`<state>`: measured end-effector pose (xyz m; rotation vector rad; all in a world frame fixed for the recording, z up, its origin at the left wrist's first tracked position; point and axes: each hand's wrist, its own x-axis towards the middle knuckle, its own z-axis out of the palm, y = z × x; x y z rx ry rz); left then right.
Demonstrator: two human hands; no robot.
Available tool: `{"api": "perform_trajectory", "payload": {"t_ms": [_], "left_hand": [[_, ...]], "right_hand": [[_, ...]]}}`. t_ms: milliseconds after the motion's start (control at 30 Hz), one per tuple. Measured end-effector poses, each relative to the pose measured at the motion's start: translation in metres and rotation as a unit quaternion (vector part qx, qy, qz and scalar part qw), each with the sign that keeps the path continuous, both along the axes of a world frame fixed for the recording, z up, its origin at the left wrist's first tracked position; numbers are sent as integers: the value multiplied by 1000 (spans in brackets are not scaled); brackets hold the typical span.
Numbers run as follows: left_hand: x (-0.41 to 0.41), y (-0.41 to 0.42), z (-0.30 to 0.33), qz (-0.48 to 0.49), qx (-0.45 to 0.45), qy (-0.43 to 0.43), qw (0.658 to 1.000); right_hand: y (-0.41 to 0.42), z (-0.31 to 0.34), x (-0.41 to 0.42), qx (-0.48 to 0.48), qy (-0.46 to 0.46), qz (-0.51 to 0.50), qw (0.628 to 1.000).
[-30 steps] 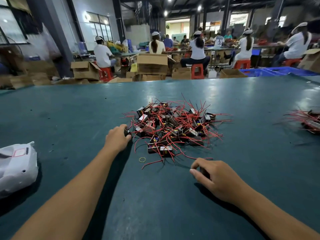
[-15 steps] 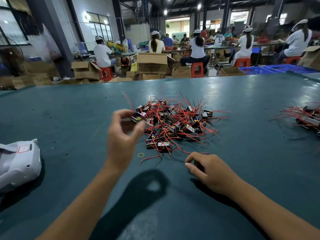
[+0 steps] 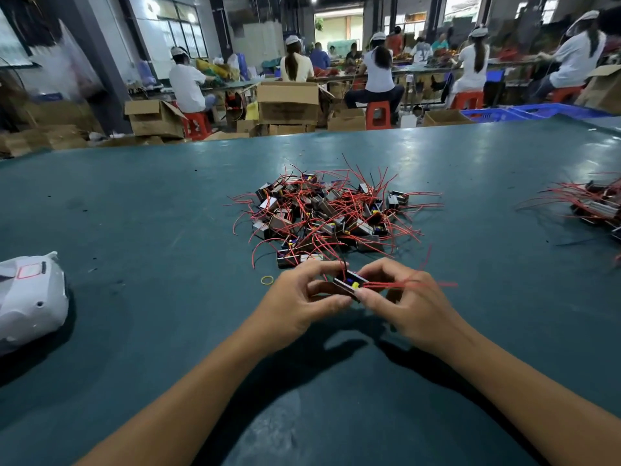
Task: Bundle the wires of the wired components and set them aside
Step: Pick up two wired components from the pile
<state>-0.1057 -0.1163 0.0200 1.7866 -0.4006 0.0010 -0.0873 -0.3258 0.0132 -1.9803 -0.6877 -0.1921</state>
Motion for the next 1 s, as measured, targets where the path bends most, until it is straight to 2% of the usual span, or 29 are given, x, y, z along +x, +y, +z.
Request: {"api": "perform_trajectory", "payload": {"t_ms": [67,133,200,267,367,600,900,1000], "left_hand": [[1,4,0,17,26,3,1000],[2,7,-2,32,114,-31,993],[2,8,-2,33,223,-77,971],[2,10,0,18,273,-99,957],[0,10,-2,-7,280,-96,955],[-2,8,-2,-1,280,-77,957],[-5,8,-2,-2,288,-48,956],[-5,12,-1,-21,263,-44,963]], "right_hand": [[-4,-3,5,-11,19,-11,1000],[-8,-6,10,-34,30,0,999],[-13,-6,13,-71,31,27,997],[-17,-3,14,-118,23,45,992],[-16,-5,14,-171,3,58,984],[-13,-10,16,-212,-11,61,975],[-13,-11,17,-222,7,51,974],[-14,-10,17,-216,12,52,975]]}}
